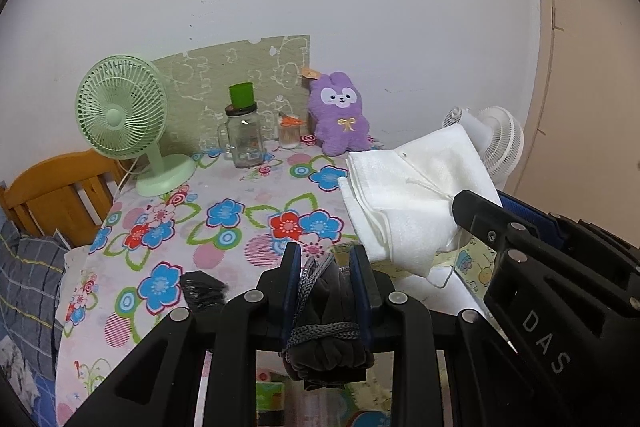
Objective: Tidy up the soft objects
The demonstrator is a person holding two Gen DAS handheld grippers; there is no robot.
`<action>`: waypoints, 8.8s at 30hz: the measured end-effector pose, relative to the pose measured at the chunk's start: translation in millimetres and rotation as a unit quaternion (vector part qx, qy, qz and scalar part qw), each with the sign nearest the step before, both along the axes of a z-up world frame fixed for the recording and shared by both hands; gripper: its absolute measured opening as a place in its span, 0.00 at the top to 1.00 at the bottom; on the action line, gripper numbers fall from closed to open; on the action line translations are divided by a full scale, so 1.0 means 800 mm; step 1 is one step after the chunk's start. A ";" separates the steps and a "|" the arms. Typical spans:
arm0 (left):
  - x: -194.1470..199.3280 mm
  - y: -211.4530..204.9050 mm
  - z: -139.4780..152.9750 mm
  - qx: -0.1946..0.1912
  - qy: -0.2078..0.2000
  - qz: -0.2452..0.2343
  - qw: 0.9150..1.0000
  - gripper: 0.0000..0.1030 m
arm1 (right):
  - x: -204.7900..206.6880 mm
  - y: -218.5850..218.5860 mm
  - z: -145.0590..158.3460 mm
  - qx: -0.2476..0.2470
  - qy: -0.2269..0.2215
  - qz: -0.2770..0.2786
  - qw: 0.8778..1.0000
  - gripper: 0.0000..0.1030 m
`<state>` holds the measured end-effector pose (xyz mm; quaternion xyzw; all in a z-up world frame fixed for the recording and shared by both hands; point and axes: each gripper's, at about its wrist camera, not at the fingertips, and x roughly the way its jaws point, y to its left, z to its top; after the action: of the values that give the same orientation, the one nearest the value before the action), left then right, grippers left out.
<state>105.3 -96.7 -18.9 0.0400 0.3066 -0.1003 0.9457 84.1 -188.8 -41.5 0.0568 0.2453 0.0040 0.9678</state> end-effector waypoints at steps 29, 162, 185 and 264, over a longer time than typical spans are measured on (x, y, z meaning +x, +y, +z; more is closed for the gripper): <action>0.033 -0.070 -0.052 0.006 0.051 -0.036 0.998 0.72 | 0.026 -0.075 -0.052 -0.003 0.049 -0.039 0.998 0.79; -0.060 0.129 -0.179 -0.024 0.088 -0.024 0.996 0.33 | -0.053 0.136 -0.189 -0.027 0.121 0.007 0.992 0.44; -0.059 0.153 -0.188 -0.007 0.095 -0.007 0.995 0.47 | -0.014 0.165 -0.210 -0.050 0.155 0.027 0.986 0.54; -0.052 0.082 -0.004 -0.028 -0.016 0.015 0.999 0.47 | -0.029 0.093 -0.010 -0.044 0.014 0.067 0.997 0.75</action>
<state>63.9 -31.3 -22.3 0.0100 0.2890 -0.0941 0.9526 60.9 -114.1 -49.6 -0.0027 0.2620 0.0573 0.9634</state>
